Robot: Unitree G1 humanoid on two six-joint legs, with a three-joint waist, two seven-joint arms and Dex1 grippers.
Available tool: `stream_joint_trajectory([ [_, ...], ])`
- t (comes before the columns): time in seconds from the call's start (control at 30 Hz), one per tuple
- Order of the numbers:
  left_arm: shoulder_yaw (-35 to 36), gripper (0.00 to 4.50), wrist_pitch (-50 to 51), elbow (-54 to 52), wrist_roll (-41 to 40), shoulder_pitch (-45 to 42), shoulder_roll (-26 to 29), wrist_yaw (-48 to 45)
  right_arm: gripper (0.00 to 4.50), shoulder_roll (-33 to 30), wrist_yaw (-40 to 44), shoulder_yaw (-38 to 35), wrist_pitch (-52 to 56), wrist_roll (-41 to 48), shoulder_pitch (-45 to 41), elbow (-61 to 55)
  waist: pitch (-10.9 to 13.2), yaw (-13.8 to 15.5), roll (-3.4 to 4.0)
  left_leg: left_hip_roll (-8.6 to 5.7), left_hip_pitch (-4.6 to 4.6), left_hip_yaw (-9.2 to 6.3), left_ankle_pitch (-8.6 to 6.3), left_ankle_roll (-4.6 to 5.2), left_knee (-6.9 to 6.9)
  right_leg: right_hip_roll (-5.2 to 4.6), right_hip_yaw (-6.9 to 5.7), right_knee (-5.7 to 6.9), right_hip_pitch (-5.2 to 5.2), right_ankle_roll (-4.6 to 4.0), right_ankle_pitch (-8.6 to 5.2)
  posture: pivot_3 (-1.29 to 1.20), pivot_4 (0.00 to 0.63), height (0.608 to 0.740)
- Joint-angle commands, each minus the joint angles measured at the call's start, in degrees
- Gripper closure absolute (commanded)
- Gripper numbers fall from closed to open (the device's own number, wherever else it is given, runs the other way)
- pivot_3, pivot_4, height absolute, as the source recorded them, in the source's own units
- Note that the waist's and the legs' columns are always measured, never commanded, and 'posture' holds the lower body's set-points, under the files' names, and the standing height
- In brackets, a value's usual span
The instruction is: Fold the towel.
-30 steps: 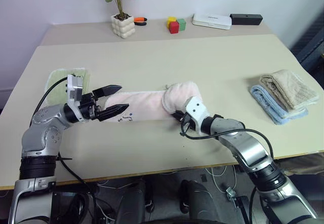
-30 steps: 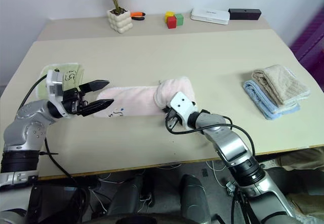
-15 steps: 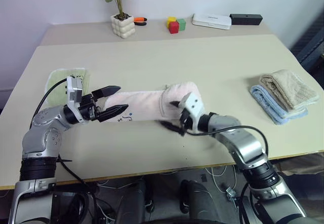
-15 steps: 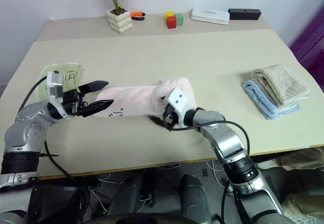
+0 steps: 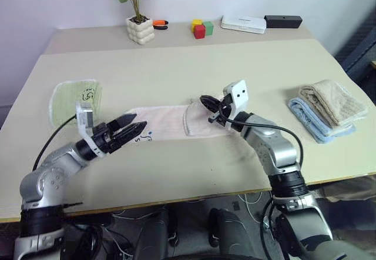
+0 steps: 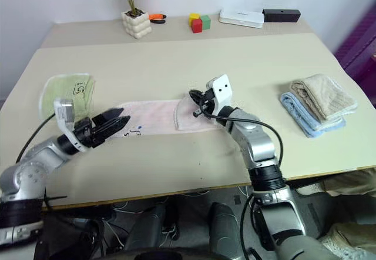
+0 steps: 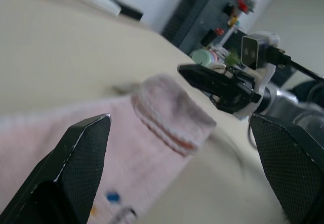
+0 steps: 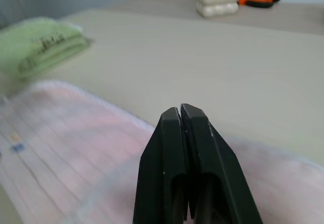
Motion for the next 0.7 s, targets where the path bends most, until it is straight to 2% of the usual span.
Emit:
stream_joint_trajectory([
  [0.03,7.0,0.0,6.9,-4.6,-11.6,5.4,-0.4,6.3,4.46,-0.2,-1.8,1.4,-5.5,-4.7,-1.3,2.2,0.0,-0.1,0.0,0.0,0.0,0.0,0.0,-0.01,0.0,0.0,0.0,0.0,0.0,0.0,0.0,0.0,0.15,0.74],
  [0.13,10.1,0.0,11.8,-5.2,-24.8,10.1,-2.6,16.3,4.46,-0.6,-5.0,1.6,-9.3,-9.0,-1.0,9.5,0.0,0.2,-0.01,-0.01,0.04,-0.02,-0.08,-0.14,0.0,-0.01,0.0,-0.04,0.04,-0.04,-0.02,0.0,0.15,0.74],
  [0.2,10.7,0.0,13.2,-6.4,-29.8,13.0,-3.3,20.7,4.46,-0.4,-5.7,1.5,-11.4,-10.5,-0.5,13.9,0.0,0.4,-0.06,-0.03,0.07,-0.05,-0.09,-0.15,0.01,-0.05,0.02,-0.1,0.1,-0.19,-0.11,0.0,0.15,0.74],
  [0.33,10.5,0.0,12.3,-8.0,-32.4,17.1,-4.5,27.0,4.46,0.0,-6.5,3.4,-12.7,-13.7,1.0,18.8,-0.1,0.3,-0.07,-0.05,0.07,-0.04,-0.08,-0.16,0.01,-0.05,0.02,-0.1,0.1,-0.22,-0.12,0.0,0.15,0.74],
  [0.4,10.4,0.0,11.6,-7.9,-33.6,18.3,-5.1,30.6,4.46,0.9,-6.1,3.7,-13.1,-13.6,1.7,17.7,-0.2,0.2,-0.13,-0.03,0.21,-0.04,-0.09,-0.19,-0.03,-0.03,0.03,-0.09,0.18,-0.22,-0.12,0.0,0.15,0.74],
  [0.53,10.3,0.0,9.4,-7.3,-39.0,18.6,-7.2,38.5,4.46,1.3,-5.7,3.0,-13.5,-13.2,1.2,16.2,-0.2,0.2,-0.15,-0.02,0.29,-0.04,-0.09,-0.2,-0.08,-0.04,0.04,-0.12,0.06,-0.24,-0.13,0.0,0.15,0.74],
  [0.7,9.5,0.0,5.4,-6.0,-39.3,17.6,-10.5,44.2,4.46,1.1,-6.0,2.0,-13.6,-13.3,0.8,15.6,-0.2,0.2,-0.14,-0.02,0.33,-0.02,-0.11,-0.21,-0.16,-0.06,0.07,-0.17,0.02,-0.27,-0.13,0.0,0.15,0.74],
])
